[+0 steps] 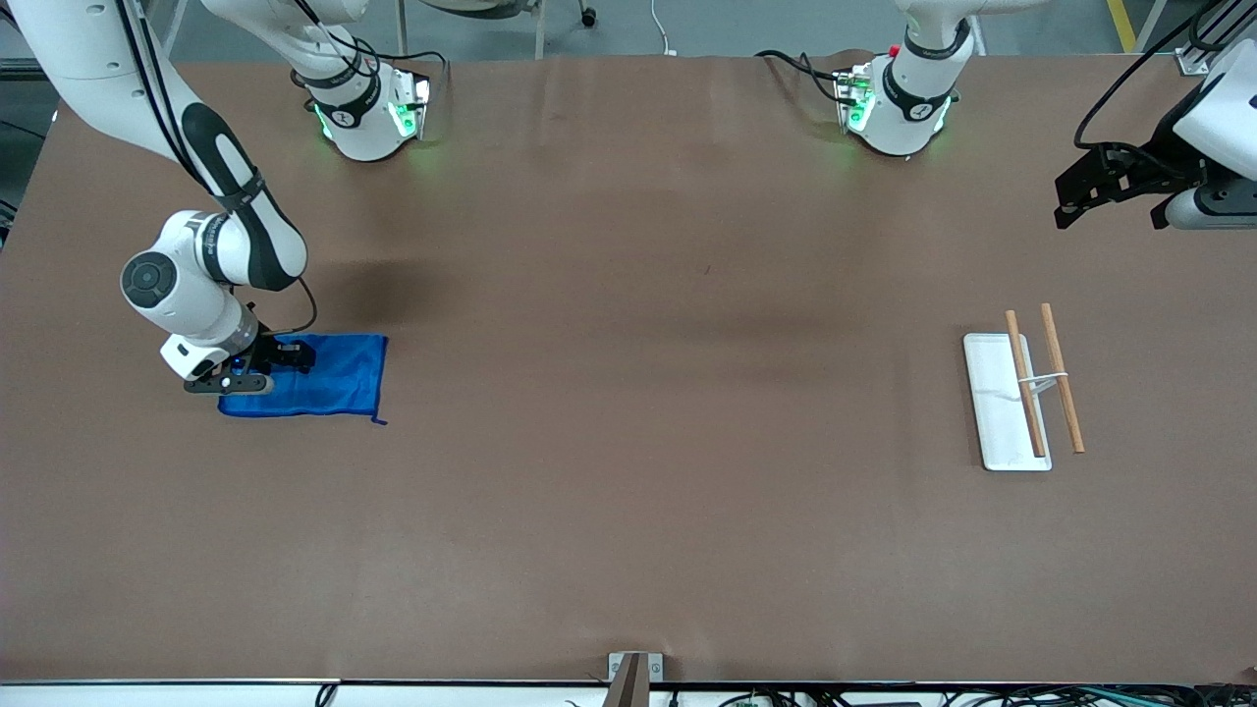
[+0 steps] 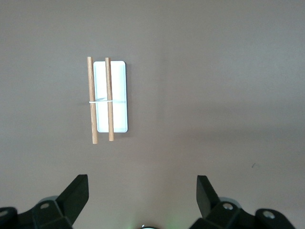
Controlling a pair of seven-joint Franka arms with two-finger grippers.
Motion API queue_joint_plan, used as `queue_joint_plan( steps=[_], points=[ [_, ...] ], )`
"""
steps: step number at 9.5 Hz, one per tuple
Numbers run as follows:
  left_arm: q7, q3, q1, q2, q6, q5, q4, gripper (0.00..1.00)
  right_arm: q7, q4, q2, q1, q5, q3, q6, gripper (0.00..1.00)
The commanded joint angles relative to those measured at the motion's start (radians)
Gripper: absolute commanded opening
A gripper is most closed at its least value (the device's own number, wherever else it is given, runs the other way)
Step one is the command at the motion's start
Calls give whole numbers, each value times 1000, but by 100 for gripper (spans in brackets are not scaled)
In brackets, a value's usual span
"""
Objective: Right arm passes towel to left arm to hang
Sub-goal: 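Close the right gripper on the blue towel's edge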
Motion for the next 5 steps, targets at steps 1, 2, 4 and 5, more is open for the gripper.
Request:
queue_joint_plan(
  steps=[1, 2, 4, 5],
  points=[
    [17, -6, 7, 20, -12, -11, -5, 100, -9, -9, -3, -7, -7, 7, -35, 0],
    [17, -6, 7, 21, -12, -11, -5, 100, -11, 15, -24, -3, -7, 9, -130, 0],
    [17, -6, 7, 20, -12, -11, -5, 100, -9, 130, -81, 0, -3, 10, -391, 0],
    [17, -6, 7, 20, -12, -11, -5, 100, -6, 206, -92, 5, 3, 10, -523, 0]
  ],
)
